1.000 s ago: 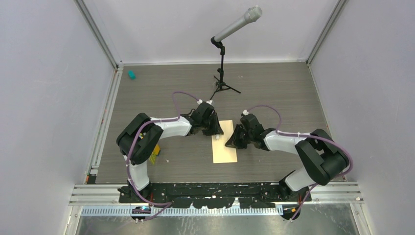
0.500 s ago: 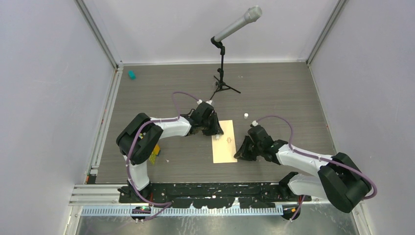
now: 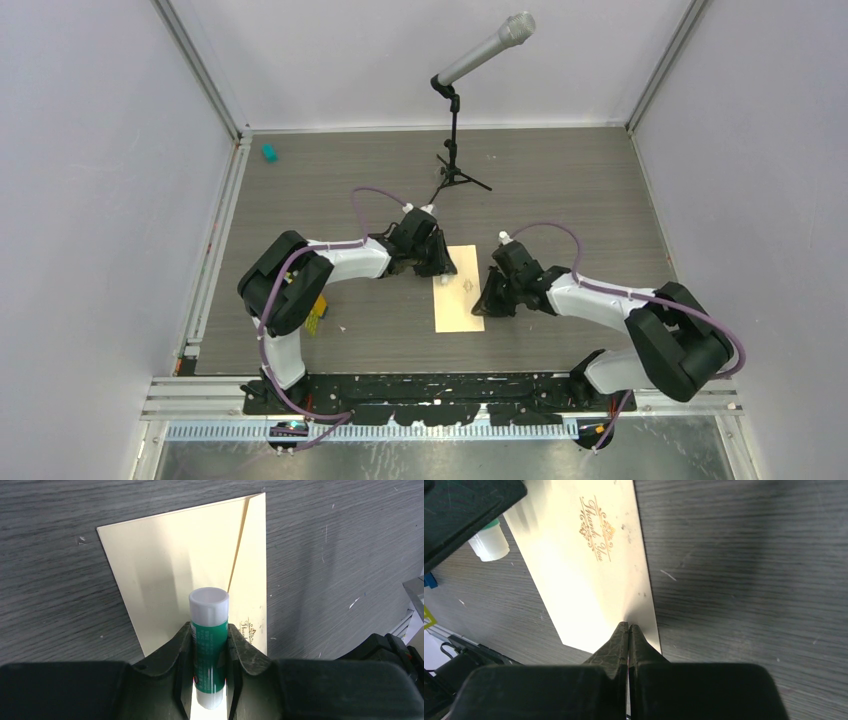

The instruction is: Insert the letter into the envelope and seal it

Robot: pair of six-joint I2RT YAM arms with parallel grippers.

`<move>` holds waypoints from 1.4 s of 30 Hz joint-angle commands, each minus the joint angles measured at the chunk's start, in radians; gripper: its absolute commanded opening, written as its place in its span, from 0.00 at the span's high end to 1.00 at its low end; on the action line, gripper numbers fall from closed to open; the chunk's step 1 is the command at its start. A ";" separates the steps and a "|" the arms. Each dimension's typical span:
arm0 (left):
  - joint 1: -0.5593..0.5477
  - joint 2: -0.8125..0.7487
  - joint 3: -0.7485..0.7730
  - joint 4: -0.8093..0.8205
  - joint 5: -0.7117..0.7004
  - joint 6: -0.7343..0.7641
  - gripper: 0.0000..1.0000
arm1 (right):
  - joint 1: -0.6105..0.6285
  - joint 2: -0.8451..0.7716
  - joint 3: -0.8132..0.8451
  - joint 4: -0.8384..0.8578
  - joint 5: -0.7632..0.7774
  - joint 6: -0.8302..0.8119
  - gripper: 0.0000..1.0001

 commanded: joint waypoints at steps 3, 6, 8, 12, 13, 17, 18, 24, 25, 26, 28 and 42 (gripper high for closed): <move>0.007 0.032 -0.037 -0.030 -0.034 0.022 1.00 | -0.031 0.086 0.054 0.031 0.036 -0.051 0.99; 0.007 0.029 -0.040 -0.034 -0.035 0.026 1.00 | -0.047 0.130 0.079 0.044 0.025 -0.068 0.99; 0.008 0.027 -0.041 -0.035 -0.033 0.027 1.00 | -0.055 0.152 0.096 0.052 0.017 -0.075 0.99; 0.010 0.025 -0.046 -0.031 -0.031 0.027 1.00 | -0.055 0.205 0.137 0.067 -0.006 -0.084 0.99; 0.010 0.025 -0.047 -0.030 -0.030 0.027 1.00 | -0.056 0.217 0.146 0.071 -0.012 -0.085 0.99; 0.012 0.027 -0.051 -0.027 -0.026 0.024 1.00 | -0.056 0.254 0.168 0.081 -0.017 -0.089 0.99; 0.012 0.026 -0.051 -0.027 -0.025 0.024 1.00 | -0.056 0.261 0.174 0.082 -0.016 -0.091 0.99; 0.016 0.023 -0.057 -0.027 -0.022 0.024 1.00 | -0.062 0.299 0.196 0.104 -0.019 -0.081 0.99; 0.018 0.020 -0.058 -0.027 -0.022 0.024 1.00 | -0.065 0.305 0.201 0.108 -0.020 -0.081 0.99; 0.018 0.020 -0.059 -0.027 -0.023 0.024 1.00 | -0.066 0.312 0.207 0.110 -0.021 -0.079 0.99; 0.019 0.018 -0.064 -0.027 -0.022 0.026 1.00 | -0.069 0.322 0.219 0.115 -0.024 -0.078 0.99; 0.031 0.013 -0.087 -0.021 -0.014 0.023 1.00 | -0.083 0.385 0.272 0.146 -0.026 -0.057 0.99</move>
